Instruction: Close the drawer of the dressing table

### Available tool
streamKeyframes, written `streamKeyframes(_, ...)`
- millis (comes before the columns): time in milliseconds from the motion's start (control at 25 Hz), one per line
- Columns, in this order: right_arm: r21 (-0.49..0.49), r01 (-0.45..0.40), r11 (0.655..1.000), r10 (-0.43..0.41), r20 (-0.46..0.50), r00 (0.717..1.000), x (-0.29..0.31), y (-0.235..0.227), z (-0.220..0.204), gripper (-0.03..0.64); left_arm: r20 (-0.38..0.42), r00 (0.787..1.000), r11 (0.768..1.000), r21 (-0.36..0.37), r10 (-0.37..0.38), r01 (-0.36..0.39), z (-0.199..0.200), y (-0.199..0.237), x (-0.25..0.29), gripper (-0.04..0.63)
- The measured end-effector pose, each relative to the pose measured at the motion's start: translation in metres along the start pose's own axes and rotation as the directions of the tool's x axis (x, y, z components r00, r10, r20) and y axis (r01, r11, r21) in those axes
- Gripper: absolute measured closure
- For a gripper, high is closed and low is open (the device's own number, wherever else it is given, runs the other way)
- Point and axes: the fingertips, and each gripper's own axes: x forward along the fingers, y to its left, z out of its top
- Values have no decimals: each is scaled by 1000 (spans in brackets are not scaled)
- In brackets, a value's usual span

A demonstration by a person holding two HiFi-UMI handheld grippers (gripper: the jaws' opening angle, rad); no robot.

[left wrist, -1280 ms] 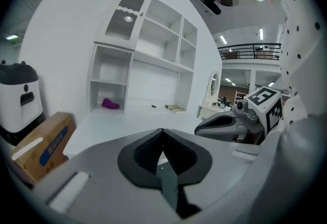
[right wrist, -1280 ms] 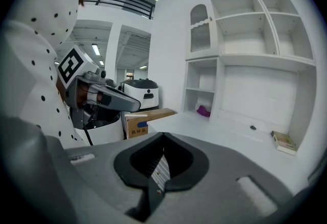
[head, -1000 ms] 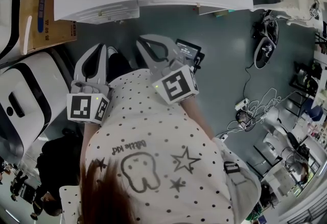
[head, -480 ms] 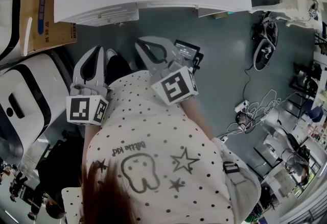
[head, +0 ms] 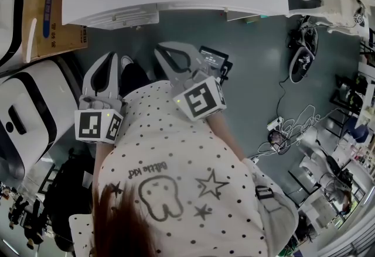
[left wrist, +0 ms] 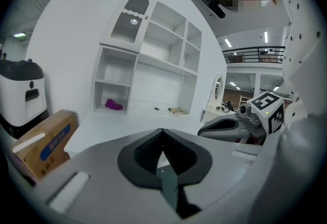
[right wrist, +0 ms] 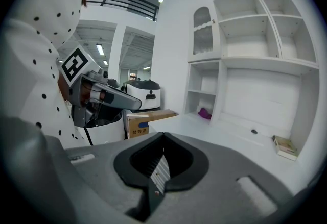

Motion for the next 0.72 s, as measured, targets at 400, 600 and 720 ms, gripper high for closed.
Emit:
streamKeyframes(400,15,1,1000,-1,-2,1000,0,-2,-3,618,2,1000,1000,-14,8,-7,-1,2,1,601)
streamKeyframes(600,7,-4,1000,4,-3,1000,0,-1,-2,618,11,1000,1000,-23,12,-12,1,3,-1,601)
streamKeyframes(720,11,-3,1000,3,-3,1000,-1,-2,-2,618,22,1000,999,-28,20,-19,2,4,-2,601)
